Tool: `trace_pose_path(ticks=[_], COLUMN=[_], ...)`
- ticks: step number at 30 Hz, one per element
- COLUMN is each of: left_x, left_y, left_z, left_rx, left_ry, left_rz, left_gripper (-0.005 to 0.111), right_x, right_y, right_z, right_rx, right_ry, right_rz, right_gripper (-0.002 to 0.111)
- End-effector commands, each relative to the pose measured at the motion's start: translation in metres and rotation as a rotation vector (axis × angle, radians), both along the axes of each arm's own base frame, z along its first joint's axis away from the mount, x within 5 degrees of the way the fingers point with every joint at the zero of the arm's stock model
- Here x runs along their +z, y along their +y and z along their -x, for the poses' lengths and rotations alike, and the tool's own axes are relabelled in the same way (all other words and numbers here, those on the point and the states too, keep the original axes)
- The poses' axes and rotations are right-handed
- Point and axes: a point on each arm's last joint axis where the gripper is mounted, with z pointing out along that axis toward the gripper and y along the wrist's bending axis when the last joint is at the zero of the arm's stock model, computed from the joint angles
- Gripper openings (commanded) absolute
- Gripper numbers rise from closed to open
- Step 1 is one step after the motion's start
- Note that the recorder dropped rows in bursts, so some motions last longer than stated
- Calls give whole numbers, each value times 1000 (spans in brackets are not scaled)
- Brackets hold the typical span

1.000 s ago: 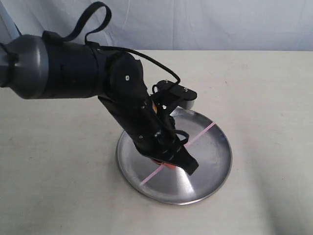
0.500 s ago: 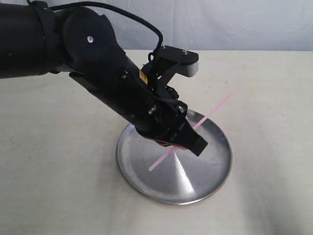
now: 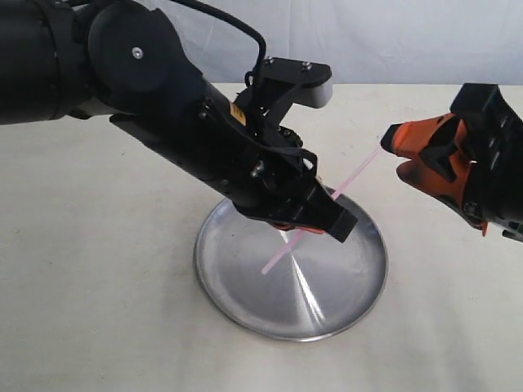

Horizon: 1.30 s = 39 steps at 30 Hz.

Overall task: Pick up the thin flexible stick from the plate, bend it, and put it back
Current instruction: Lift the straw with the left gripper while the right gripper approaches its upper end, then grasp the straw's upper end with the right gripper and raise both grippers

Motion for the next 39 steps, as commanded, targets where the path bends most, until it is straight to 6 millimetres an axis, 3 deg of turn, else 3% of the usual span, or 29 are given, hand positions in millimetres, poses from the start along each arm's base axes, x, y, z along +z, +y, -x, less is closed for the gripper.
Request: trace_pose_path(ticks=[1, 12, 14, 15, 18, 30, 39], left_x=[10, 12, 12, 12, 12, 10, 6], left_y=[0, -2, -2, -2, -2, 0, 4], left_z=[2, 6, 6, 6, 6, 10, 11], left_rx=[11, -21, -21, -21, -21, -53, -55], left_ry=[-10, 16, 16, 16, 16, 48, 64], left_rz=[45, 72, 72, 72, 72, 37, -19], left_gripper=[0, 0, 0, 0, 0, 1, 31], right_x=[-1, -14, -16, -17, -18, -15, -12], right_y=[4, 8, 8, 8, 7, 6, 7], right_z=[-10, -31, -32, -33, -33, -35, -36], right_rx=[11, 12, 17, 14, 6, 1, 3], right_ry=[-9, -9, -7, -3, -3, -21, -32], right_rz=[-37, -40, -28, -24, -20, 1, -2], right_gripper=[53, 52, 42, 28, 1, 0, 0])
